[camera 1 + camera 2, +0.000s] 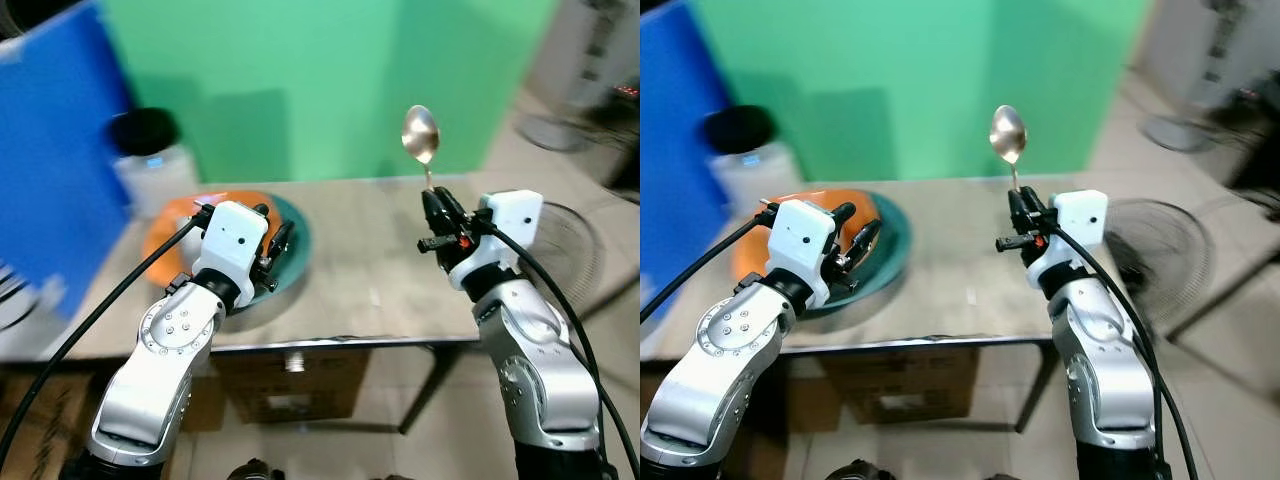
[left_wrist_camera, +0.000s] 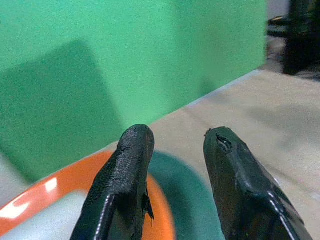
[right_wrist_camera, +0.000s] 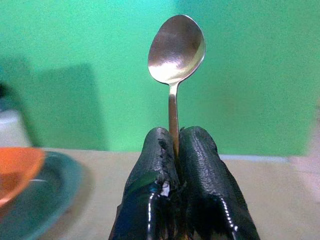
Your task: Setting the table
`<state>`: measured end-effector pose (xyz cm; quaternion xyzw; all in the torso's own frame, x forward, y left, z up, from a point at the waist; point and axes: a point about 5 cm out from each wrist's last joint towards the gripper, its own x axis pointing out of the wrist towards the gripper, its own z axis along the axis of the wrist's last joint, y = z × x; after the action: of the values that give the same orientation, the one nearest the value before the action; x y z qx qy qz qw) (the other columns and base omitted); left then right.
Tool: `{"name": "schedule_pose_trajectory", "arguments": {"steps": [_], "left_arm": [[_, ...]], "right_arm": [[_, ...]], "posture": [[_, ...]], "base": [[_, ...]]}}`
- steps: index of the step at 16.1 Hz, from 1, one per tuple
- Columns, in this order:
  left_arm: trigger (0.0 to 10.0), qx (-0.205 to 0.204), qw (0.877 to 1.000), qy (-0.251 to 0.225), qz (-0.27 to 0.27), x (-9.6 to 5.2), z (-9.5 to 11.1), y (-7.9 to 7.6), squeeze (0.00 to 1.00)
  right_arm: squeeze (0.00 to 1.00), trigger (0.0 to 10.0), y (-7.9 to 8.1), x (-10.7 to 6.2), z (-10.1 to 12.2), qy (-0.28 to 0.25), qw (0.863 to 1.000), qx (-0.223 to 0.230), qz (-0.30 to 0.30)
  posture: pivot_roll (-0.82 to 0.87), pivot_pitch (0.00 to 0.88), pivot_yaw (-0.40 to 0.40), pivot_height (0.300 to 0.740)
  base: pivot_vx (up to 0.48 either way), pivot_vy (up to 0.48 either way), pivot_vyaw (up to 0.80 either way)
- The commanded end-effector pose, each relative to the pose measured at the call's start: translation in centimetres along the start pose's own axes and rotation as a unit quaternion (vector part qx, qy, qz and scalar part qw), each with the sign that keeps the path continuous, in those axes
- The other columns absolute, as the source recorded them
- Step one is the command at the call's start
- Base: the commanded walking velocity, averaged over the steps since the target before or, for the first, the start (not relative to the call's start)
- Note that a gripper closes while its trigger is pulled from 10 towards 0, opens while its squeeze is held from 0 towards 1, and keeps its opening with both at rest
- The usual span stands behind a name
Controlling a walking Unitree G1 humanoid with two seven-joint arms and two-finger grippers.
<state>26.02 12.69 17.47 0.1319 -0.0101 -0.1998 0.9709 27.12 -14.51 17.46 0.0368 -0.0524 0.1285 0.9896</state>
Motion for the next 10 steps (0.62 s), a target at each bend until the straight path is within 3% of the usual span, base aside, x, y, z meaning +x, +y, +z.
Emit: {"name": "schedule_pose_trajectory", "arguments": {"steps": [1, 10], "left_arm": [[10.0, 0.006, 1.0, -0.013, 0.002, 0.03, 0.43, -0.11, 0.0], [10.0, -0.003, 1.0, -0.014, 0.008, 0.71, 0.35, 0.19, 0.0]], "right_arm": [[0.0, 10.0, -0.32, -0.46, 0.71, -0.02, 1.0, -0.013, -0.018], [0.0, 10.0, -0.71, -1.29, 1.01, 0.002, 0.998, -0.003, -0.059]], "posture": [[0.11, 0.0, 0.006, 0.74], [0.09, 0.0, 0.027, 0.74]], "base": [[0.0, 0.0, -0.8], [0.0, 0.0, -0.8]]}}
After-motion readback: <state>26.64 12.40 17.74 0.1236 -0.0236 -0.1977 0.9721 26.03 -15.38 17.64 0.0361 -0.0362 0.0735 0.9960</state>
